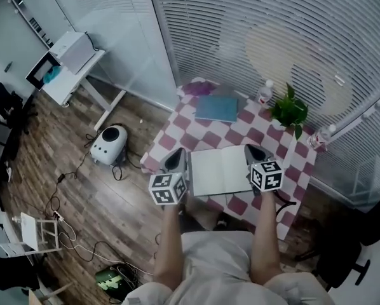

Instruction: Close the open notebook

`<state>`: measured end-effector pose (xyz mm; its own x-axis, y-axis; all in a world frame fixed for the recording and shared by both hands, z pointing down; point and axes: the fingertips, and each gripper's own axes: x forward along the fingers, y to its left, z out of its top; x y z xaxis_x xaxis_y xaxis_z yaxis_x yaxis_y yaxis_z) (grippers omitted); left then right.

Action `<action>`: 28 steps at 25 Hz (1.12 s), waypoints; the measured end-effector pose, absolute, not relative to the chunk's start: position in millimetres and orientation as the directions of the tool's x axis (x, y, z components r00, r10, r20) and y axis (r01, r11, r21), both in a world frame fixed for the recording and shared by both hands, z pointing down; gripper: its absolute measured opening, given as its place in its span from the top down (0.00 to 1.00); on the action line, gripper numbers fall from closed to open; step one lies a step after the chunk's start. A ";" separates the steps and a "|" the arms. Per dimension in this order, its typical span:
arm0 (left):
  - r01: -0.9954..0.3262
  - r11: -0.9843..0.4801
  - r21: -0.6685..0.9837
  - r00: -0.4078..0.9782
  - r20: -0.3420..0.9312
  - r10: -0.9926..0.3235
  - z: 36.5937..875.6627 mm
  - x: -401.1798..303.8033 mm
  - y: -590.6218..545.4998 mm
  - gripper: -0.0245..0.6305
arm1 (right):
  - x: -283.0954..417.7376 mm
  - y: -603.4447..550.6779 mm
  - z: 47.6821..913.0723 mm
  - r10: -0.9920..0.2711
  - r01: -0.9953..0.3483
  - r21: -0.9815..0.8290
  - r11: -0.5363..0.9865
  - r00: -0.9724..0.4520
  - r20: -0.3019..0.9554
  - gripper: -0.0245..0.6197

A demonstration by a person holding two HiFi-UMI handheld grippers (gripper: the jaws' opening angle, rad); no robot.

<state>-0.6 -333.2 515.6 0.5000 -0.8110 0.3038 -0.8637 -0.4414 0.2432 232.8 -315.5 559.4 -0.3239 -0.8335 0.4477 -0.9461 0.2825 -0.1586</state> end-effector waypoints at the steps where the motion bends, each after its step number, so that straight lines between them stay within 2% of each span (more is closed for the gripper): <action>1: -0.871 -0.427 0.243 0.486 0.309 -0.817 519.9 0.0 -327.1 0.95 | 228.9 -311.7 569.9 -0.814 -0.940 -0.159 0.301 -0.340 0.471 0.96; 8: -0.904 -0.340 0.258 0.420 0.401 -0.814 576.0 -3.3 -278.7 0.95 | 195.9 -271.8 653.4 -0.649 -0.892 -0.147 0.428 -0.416 0.637 0.96; 14: -0.915 -0.275 0.297 0.392 0.486 -0.781 626.1 -10.3 -240.3 0.95 | 183.3 -240.2 713.0 -0.536 -0.852 -0.010 0.524 -0.339 0.774 0.96; 20: -0.915 -0.246 0.320 0.391 0.548 -0.740 668.1 -5.1 -215.7 0.95 | 183.3 -223.0 740.5 -0.557 -0.896 -0.069 0.438 -0.331 0.762 0.96; 28: -0.923 -0.122 0.366 0.332 0.591 -0.735 707.9 -32.3 -195.4 0.94 | 187.8 -223.9 747.2 -0.565 -0.895 -0.088 0.437 -0.349 0.747 0.96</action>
